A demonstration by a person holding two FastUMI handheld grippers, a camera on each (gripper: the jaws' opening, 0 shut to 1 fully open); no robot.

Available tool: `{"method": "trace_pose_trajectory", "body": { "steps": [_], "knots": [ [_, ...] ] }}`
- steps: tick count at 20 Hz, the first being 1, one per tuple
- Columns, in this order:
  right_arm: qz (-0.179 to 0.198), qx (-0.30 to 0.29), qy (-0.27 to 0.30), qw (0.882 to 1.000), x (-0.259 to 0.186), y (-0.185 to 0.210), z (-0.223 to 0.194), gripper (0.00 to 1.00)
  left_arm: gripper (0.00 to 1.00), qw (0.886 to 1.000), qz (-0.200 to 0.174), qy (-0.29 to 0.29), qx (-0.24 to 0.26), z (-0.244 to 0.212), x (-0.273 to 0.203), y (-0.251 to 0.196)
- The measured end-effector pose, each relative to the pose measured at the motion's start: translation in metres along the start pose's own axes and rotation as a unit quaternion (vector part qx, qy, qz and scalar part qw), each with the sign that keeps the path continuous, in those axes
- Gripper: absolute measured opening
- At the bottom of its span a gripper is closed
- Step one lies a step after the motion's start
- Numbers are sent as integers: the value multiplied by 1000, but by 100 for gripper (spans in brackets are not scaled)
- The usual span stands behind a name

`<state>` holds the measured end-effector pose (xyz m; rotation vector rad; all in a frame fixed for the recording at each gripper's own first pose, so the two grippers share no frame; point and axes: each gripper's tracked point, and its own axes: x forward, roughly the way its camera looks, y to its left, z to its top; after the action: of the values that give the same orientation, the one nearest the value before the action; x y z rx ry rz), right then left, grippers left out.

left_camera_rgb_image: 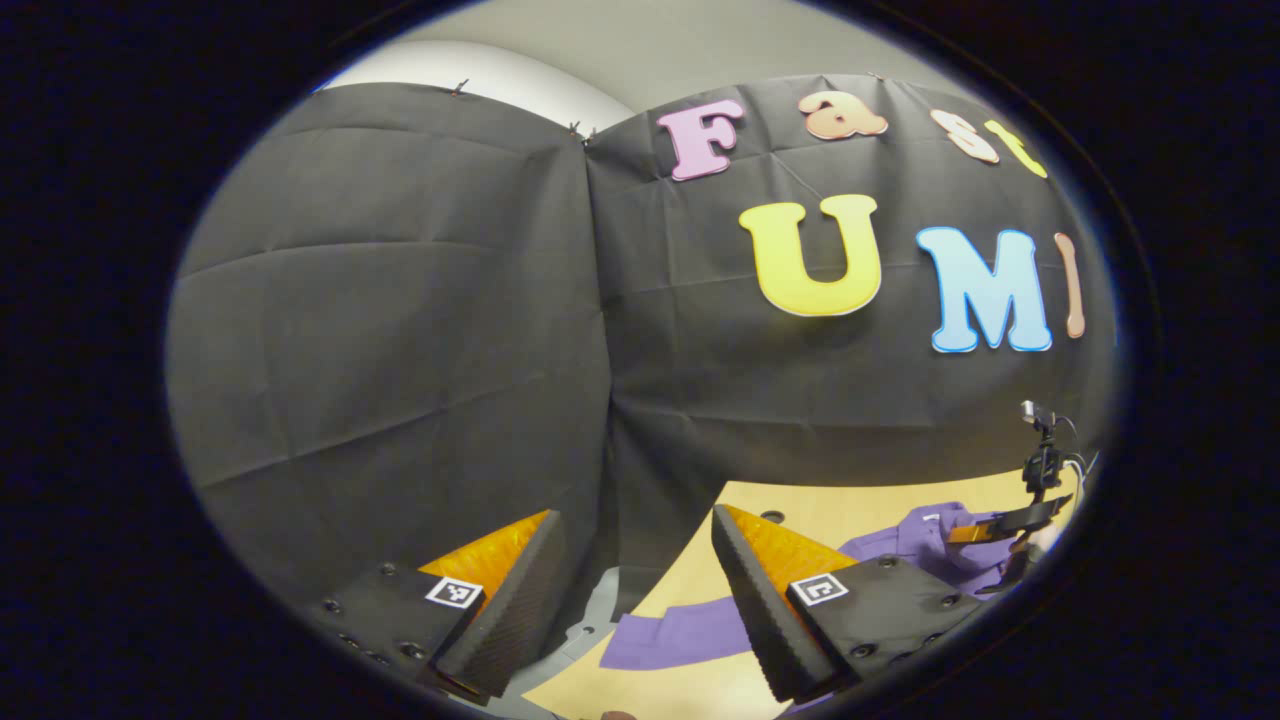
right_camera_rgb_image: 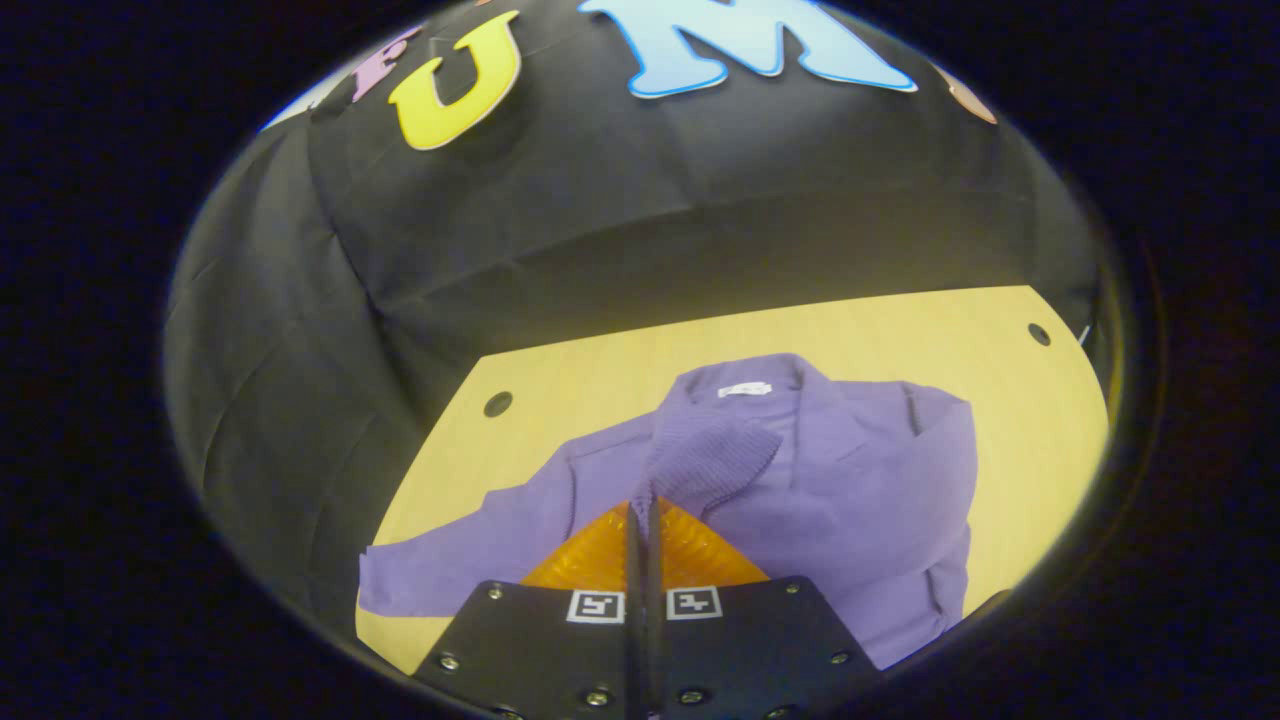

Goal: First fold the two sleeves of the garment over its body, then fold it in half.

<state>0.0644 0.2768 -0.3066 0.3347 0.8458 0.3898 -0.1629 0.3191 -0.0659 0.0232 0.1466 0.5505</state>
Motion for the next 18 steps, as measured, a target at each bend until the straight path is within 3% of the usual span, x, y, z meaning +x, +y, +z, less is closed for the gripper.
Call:
{"method": "trace_pose_trajectory", "body": {
  "steps": [7,15,17,18],
  "knots": [
    [20,-35,34,999,25,46,-32,1,94,999,48,8,0,-19,-14,51],
    [12,-78,58,995,43,56,-61,1,94,997,77,19,-8,-35,-29,76],
    [17,-76,63,995,43,59,-64,4,94,997,76,20,-10,-38,-29,74],
    [25,-72,67,995,42,63,-65,10,94,997,74,20,-10,-39,-29,71]
  ]
}}
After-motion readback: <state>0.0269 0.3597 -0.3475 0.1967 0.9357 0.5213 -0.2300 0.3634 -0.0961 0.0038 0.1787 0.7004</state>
